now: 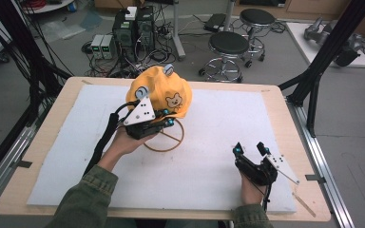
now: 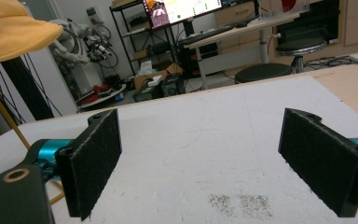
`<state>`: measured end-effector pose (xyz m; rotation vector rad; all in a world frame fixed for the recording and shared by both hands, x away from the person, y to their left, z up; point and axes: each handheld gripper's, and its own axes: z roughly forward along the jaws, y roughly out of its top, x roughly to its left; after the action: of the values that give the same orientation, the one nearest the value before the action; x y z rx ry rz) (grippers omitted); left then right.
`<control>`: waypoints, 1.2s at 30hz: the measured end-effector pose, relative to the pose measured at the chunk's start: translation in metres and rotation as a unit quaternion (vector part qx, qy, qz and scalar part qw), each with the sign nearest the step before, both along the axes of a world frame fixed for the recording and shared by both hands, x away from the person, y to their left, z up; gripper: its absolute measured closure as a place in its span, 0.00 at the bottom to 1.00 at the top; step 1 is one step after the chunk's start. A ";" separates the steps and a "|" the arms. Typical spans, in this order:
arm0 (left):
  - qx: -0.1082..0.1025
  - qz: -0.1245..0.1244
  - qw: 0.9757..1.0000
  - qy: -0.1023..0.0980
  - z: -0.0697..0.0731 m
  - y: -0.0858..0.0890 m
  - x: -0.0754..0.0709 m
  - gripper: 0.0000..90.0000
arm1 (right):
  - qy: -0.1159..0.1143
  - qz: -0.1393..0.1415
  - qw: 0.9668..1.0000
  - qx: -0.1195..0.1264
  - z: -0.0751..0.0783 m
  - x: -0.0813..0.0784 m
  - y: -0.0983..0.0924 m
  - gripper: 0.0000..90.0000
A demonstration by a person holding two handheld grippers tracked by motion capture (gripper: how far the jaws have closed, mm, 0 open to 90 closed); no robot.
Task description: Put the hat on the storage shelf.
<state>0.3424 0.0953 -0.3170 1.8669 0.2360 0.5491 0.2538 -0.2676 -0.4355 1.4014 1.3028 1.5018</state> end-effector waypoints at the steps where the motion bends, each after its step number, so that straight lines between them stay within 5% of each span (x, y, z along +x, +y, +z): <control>1: 0.000 -0.001 1.000 0.000 0.000 0.000 0.000 0.95 | 0.000 -0.001 1.000 -0.001 0.000 0.000 0.000 0.13; 9: -0.003 -0.003 1.000 0.004 -0.001 0.001 0.000 0.81 | 0.000 -0.001 1.000 0.001 0.000 0.000 0.000 0.13; 22: -0.045 -0.015 0.999 0.012 0.001 0.003 -0.006 0.51 | 0.001 -0.002 1.000 -0.001 0.000 0.000 0.000 0.13; 36: -0.095 -0.014 0.995 -0.014 0.010 0.018 -0.014 0.48 | 0.002 -0.004 1.000 0.000 0.000 0.000 0.000 0.13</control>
<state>0.3282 0.1133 -0.3065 1.6749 0.2363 0.5151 0.2536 -0.2676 -0.4356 1.4090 1.2968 1.4953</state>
